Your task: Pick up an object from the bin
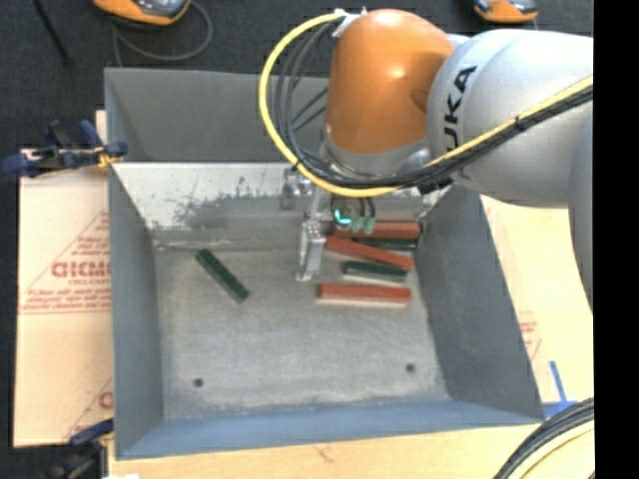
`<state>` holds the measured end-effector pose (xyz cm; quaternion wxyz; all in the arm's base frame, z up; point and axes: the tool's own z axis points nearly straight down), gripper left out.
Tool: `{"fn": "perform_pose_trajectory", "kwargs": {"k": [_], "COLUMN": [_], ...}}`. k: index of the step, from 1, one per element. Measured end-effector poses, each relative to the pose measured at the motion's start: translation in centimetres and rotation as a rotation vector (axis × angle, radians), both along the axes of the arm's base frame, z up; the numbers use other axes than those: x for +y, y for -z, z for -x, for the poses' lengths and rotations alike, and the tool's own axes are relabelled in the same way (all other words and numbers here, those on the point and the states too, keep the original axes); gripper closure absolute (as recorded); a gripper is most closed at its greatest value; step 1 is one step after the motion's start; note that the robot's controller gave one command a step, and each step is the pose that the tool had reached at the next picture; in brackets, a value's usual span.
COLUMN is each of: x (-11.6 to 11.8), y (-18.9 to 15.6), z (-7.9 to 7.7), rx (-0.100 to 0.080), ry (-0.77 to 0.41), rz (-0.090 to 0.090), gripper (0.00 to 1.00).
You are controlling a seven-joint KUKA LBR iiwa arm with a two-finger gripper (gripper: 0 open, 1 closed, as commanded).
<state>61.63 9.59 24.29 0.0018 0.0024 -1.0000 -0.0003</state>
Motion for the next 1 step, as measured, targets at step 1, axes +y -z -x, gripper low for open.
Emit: {"fn": "perform_pose_trajectory", "kwargs": {"k": [1], "x": [-0.59], "y": [13.23], "z": [0.89], "rx": [0.001], "ry": [-0.004], "rz": [0.000], "gripper": [0.00]}}
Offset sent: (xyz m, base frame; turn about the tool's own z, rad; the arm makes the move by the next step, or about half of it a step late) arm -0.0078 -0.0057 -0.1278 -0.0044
